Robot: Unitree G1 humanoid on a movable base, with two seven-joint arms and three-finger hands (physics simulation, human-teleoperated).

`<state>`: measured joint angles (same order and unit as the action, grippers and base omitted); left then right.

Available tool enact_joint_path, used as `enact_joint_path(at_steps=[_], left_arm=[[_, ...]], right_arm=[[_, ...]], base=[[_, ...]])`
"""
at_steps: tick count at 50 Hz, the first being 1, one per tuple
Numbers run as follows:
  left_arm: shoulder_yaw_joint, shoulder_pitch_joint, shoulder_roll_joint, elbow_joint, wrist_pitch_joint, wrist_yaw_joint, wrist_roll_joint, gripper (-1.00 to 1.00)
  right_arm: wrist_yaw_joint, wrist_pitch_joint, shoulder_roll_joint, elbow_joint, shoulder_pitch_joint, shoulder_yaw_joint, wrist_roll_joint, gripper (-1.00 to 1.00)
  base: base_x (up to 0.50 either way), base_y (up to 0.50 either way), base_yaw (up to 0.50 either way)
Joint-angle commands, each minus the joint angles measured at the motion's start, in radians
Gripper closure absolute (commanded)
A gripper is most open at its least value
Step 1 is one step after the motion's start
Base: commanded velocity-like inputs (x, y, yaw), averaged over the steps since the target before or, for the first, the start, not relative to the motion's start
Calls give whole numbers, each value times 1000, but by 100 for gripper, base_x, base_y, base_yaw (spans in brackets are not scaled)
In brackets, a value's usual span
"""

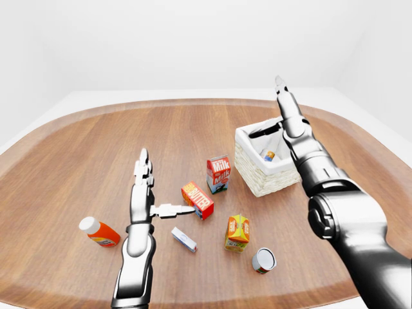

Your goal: Pick up the alphabet soup and the tomato sauce, and put them in the basket.

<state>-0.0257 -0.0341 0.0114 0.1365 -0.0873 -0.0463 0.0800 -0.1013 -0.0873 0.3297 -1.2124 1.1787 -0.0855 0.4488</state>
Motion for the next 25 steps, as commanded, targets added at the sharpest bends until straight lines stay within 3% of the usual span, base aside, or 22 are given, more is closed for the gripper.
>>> enact_joint_path(at_steps=[1,19,22,24,25], left_arm=[[-9,-6,0,9,0,7,-22,-100],[-8,-8,-1,12,0,5,-20,-100],[-9,-8,-1,7,0,5,-19,-100],[-9,-7,-1,10,0,5,-19,-100],[-9,-5,0,8,0,4,-19,-100]], right_arm=[[17,0,-10,71,-32,3,-52,-100],[81,0,-27,497,-202,-11,-111,-100],[101,40,-29,582,-223,-14,-114,-100],[105,49,-29,595,-225,-15,-114,-100],[119,90,-31,662,-242,-20,-121,-100]], base=[[0,0,0],[0,0,0],[0,0,0],[0,0,0],[0,0,0]])
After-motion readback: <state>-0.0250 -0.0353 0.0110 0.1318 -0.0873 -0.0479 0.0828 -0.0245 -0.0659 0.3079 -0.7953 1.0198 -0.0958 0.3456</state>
